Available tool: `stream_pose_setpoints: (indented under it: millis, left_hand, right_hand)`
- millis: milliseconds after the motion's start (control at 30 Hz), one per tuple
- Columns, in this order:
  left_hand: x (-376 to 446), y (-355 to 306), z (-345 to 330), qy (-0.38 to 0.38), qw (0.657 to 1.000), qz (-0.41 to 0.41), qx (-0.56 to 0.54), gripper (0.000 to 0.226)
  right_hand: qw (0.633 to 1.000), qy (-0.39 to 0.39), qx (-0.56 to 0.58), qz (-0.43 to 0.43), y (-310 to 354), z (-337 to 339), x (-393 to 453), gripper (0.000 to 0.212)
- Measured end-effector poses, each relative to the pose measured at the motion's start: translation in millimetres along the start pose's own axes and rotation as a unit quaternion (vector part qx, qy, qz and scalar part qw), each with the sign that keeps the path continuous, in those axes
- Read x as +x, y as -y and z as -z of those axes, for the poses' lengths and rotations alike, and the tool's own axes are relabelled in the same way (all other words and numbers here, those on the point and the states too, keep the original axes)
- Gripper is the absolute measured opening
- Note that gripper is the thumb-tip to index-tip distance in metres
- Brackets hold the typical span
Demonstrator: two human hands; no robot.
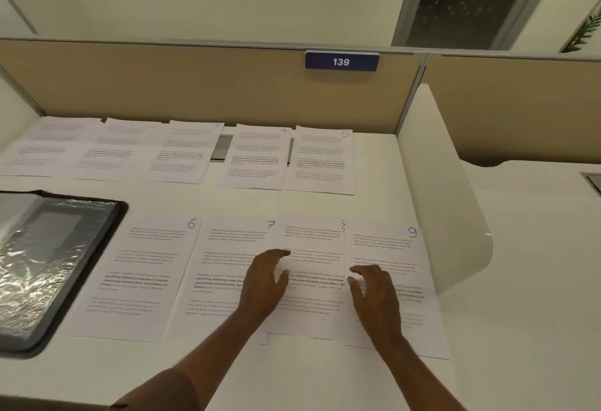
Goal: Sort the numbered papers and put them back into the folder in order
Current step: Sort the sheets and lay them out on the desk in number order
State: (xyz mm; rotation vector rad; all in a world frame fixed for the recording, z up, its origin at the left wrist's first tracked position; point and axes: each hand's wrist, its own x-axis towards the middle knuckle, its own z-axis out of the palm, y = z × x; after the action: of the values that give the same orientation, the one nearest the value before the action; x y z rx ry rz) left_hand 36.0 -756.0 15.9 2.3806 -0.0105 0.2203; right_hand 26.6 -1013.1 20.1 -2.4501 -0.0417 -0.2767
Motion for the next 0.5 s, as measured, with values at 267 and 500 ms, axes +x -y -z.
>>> stream_pose_setpoints:
  millis: [267, 500]
  left_hand:
    - [15.6, 18.8, 32.5, 0.022, 0.993, 0.01, 0.114, 0.071]
    - [37.7, 50.0, 73.8, 0.037, 0.988, 0.01, 0.147, 0.083]
  right_hand:
    - [0.984, 0.077, -0.138, 0.087, 58.0, -46.0, 39.3, 0.071]
    - [0.973, 0.121, -0.169, 0.1, 121.1, -84.5, 75.4, 0.088]
